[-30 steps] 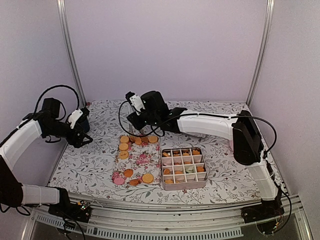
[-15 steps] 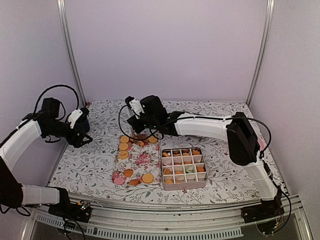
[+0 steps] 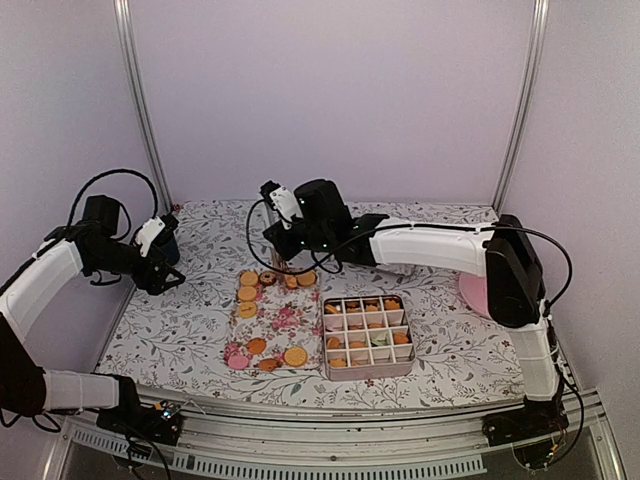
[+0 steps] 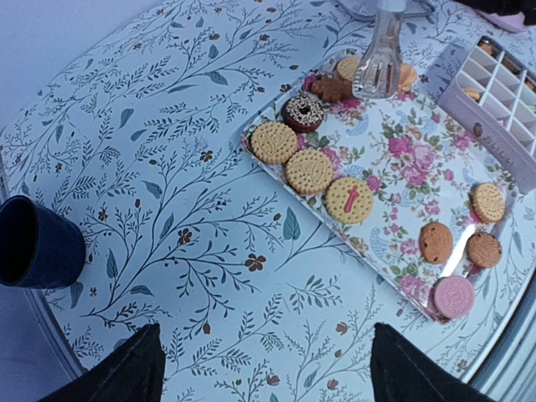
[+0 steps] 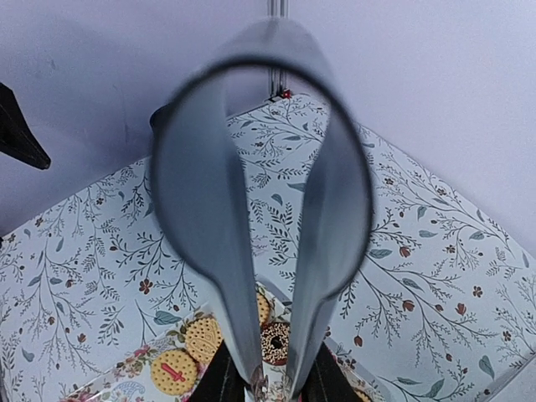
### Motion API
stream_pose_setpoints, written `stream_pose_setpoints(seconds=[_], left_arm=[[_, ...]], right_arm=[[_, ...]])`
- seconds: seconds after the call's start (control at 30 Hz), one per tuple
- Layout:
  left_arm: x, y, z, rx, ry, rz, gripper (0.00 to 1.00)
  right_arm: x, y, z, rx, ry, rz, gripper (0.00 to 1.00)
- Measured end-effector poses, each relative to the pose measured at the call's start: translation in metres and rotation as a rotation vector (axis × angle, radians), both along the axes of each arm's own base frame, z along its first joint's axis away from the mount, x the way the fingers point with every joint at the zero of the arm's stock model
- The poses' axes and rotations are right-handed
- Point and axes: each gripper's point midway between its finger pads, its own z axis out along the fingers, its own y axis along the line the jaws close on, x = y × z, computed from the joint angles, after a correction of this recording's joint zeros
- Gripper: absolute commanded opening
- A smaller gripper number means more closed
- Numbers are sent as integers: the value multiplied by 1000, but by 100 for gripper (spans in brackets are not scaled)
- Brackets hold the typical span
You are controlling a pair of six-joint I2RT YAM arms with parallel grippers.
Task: Pack the cookies
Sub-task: Pick up the fake cookies from the plate, then place the fake cookies in the empty pocket of the box.
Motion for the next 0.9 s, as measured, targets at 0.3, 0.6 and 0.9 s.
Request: stream_pose_setpoints(seconds=[0.3, 0.6, 0.9], left_arm=[[0, 0, 0, -1, 0, -1, 85], [0, -1, 1, -7, -1, -4, 85], [1, -1, 1, -7, -5, -5, 85]], right_arm=[[-29, -35, 45, 71, 29, 0, 0], [-103, -121, 78, 153, 76, 0, 0], [-150, -167, 47, 119, 170, 0, 1]])
